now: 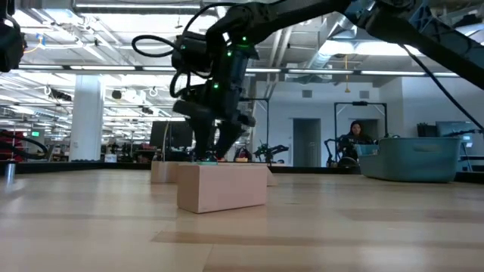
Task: Sort & place blocks by color
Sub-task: Put the light blue block into the transparent bin
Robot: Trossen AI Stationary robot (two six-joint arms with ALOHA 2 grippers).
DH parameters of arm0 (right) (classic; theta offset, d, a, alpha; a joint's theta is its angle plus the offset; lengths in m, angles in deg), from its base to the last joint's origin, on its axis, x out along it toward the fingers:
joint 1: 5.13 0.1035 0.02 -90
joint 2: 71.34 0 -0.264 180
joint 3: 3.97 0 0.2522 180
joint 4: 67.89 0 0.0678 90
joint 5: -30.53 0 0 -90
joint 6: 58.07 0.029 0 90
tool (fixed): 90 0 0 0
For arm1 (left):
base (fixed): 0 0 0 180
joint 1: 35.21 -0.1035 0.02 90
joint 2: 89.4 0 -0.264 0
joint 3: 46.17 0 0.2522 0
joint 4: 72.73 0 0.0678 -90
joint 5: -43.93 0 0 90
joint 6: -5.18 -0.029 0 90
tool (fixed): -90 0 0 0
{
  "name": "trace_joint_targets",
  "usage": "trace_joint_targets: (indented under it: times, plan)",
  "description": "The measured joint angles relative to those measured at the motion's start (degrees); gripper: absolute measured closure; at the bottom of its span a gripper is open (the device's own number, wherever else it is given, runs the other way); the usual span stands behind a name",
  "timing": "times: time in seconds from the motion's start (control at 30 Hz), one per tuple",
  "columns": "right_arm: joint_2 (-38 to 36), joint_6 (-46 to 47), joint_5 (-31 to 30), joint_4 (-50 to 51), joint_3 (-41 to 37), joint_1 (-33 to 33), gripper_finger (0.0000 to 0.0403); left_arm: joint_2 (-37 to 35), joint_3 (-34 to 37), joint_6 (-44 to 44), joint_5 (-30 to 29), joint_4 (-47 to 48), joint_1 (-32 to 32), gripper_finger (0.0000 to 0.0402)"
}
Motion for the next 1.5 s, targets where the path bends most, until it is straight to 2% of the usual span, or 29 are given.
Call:
trace_joint_targets:
  times: [0.3, 0.63, 0.9, 1.1, 1.3, 1.4, 1.5]
  plan:
    - [0.0, 5.6, 2.4, -2.4, -1.0, -1.0, 0.0124, 0.0, 0.0, -0.1, -0.4, 0.0, 0.0, 0.0207]
    - [0.6, 7.4, 5.6, -1.8, -0.9, -1.4, 0.0126, 0.0, 0.0, 0.7, -0.4, 0.0, 0.0, 0.0207]
    - [0.9, 7.2, 5.5, -2.6, -2.6, -1.3, 0.0131, 0.0, 0.0, 6.9, -0.4, 0.1, 0.0, 0.0207]
    - [0.8, 7.3, 6.5, -2.0, -2.5, -1.4, 0.0174, 0.0, -0.1, 12.8, 1.3, 3.7, 0.0, 0.0207]
    - [0.7, 5.9, 9.4, -2.4, -2.5, -1.8, 0.0255, -0.6, -3.7, 12.1, 0.3, 6.0, 0.0, 0.0207]
    - [0.2, 5.2, 9.9, -3.0, -2.5, -1.7, 0.0287, -2.1, -6.2, 10.7, -3.5, 8.0, 0.0, 0.0207]
    - [-2.1, 4.3, 10.6, -5.5, -2.6, -1.3, 0.0288, -4.7, -8.2, 9.5, -10.8, 9.6, 0.0, 0.0207]
